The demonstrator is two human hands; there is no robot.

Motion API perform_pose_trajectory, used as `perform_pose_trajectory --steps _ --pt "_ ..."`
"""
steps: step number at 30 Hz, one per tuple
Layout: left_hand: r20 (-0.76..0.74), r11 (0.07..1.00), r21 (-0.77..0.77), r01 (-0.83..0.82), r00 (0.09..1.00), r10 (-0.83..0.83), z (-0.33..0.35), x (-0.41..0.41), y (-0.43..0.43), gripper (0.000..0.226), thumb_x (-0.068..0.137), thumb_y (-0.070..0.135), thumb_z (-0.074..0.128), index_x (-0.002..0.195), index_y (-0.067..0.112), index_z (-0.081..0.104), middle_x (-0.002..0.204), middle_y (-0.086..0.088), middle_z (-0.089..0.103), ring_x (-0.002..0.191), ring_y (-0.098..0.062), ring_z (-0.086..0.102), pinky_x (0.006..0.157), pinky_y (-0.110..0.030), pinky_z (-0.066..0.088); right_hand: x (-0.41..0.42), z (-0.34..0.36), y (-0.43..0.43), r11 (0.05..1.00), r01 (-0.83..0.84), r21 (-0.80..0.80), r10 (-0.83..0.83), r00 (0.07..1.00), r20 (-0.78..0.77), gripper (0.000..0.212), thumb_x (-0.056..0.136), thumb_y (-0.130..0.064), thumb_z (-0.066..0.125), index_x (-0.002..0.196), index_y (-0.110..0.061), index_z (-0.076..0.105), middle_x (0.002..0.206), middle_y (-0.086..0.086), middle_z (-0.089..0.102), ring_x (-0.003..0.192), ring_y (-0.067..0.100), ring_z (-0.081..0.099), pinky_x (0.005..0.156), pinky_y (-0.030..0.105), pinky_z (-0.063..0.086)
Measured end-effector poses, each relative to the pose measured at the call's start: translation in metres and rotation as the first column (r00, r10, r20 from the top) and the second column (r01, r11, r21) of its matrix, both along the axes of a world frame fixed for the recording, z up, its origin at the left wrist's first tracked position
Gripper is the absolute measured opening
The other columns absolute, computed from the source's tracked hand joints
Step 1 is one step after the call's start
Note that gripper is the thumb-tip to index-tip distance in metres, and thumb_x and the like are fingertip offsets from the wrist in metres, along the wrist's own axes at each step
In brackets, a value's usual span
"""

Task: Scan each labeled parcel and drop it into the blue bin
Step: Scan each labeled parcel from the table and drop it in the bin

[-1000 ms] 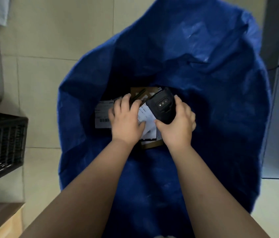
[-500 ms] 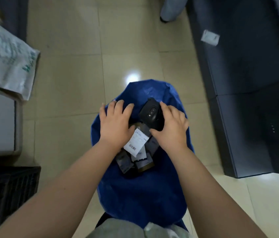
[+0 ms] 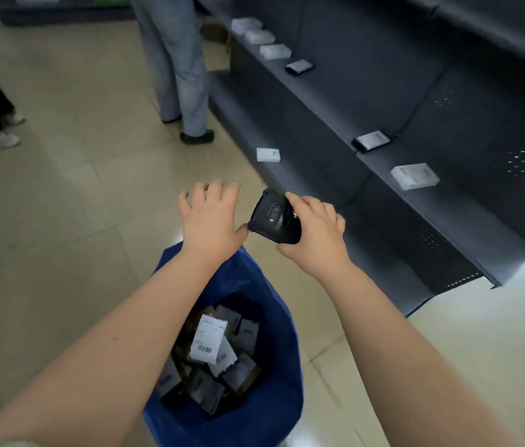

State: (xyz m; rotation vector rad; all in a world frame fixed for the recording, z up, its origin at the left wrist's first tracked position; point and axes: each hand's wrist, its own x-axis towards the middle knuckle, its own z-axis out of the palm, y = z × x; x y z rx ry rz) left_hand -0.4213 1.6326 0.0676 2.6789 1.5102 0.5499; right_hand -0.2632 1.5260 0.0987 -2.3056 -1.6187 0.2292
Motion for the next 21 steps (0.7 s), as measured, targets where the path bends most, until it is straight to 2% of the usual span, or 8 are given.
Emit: perform_pose_trajectory --steps 4,11,15,18,21 --pt "0.015 0.992 0.078 0.104 0.994 -0.105 0.033 0.057 -0.043 0.071 0.069 0.050 0.077 0.131 0.024 0.054 0.126 -0.003 0.057 0.116 -0.032 0.048 0.103 -0.054 0.033 0.044 0.035 -0.060 0.993 0.119 0.021 -0.118 0.992 -0.035 0.091 0.073 -0.032 0.078 0.151 -0.034 0.031 0.143 -0.006 0.040 0.129 0.023 0.032 0.106 0.041 0.023" --pt "-0.020 0.926 0.074 0.371 0.929 -0.371 0.066 0.184 -0.176 0.073 0.074 0.052 0.075 0.138 0.031 0.049 0.137 0.000 0.050 0.125 -0.029 0.044 0.108 -0.053 0.029 0.132 0.056 -0.233 0.924 0.383 0.002 -0.382 0.920 -0.086 0.095 0.075 -0.041 0.080 0.153 -0.035 0.026 0.148 -0.007 0.037 0.135 0.025 0.029 0.110 0.044 0.023" --pt "-0.060 0.832 0.066 0.551 0.834 -0.548 0.080 0.267 -0.277 0.073 0.081 0.055 0.066 0.145 0.031 0.040 0.144 0.000 0.043 0.131 -0.028 0.037 0.112 -0.052 0.025 0.186 0.067 -0.349 0.822 0.569 0.015 -0.566 0.820 -0.083 0.093 0.074 -0.040 0.082 0.151 -0.035 0.031 0.146 -0.005 0.041 0.133 0.027 0.033 0.107 0.042 0.026" --pt "-0.051 0.738 0.066 0.671 0.741 -0.669 0.081 0.323 -0.361 0.070 0.082 0.053 0.066 0.144 0.029 0.042 0.142 -0.001 0.045 0.129 -0.028 0.039 0.110 -0.051 0.026 0.217 0.072 -0.436 0.730 0.681 0.060 -0.675 0.732 -0.088 0.084 0.074 -0.036 0.080 0.146 -0.036 0.037 0.143 -0.004 0.045 0.128 0.029 0.037 0.103 0.043 0.029" --pt "-0.039 0.638 0.046 0.769 0.639 -0.768 0.077 0.368 -0.447 0.067 0.083 0.050 0.065 0.142 0.028 0.043 0.139 -0.001 0.047 0.127 -0.028 0.041 0.109 -0.051 0.027 0.239 0.071 -0.518 0.624 0.778 0.067 -0.773 0.628 -0.093 0.084 0.074 -0.037 0.081 0.147 -0.036 0.037 0.142 -0.003 0.047 0.129 0.029 0.039 0.104 0.044 0.030"
